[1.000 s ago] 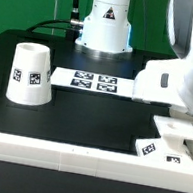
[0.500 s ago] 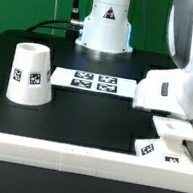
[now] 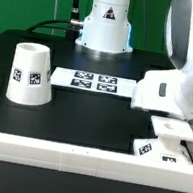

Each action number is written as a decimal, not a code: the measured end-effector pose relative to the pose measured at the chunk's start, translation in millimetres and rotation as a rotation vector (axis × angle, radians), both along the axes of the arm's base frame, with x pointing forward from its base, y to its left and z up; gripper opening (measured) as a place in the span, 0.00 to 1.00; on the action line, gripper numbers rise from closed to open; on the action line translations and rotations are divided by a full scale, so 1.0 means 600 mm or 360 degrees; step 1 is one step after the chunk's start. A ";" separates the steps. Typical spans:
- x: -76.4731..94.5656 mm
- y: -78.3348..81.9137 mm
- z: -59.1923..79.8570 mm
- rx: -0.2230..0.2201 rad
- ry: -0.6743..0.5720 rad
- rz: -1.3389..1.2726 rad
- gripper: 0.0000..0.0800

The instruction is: Assemble lamp

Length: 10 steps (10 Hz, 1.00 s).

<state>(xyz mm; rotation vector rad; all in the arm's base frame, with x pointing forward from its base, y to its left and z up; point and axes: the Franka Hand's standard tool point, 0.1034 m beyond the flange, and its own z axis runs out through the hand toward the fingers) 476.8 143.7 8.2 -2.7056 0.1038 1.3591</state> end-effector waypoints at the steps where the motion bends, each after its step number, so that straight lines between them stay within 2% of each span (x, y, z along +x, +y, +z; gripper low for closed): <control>1: 0.004 0.000 0.003 0.0002 -0.0007 0.0001 0.72; 2: 0.013 -0.003 0.018 0.0018 -0.0013 0.0011 0.72; 6: 0.079 -0.043 0.130 0.0192 -0.0123 0.0097 0.72; 7: 0.099 -0.051 0.148 0.0217 -0.0152 0.0104 0.72; 8: 0.100 -0.047 0.135 0.0211 -0.0184 0.0098 0.72; 9: 0.096 -0.046 0.132 0.0212 -0.0174 0.0101 0.72; 10: 0.104 -0.046 0.130 0.0209 -0.0215 0.0095 0.72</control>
Offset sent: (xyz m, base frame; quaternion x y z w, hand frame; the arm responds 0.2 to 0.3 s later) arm 0.0287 -0.0267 0.0678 -0.0088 -0.0044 -0.0839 0.9964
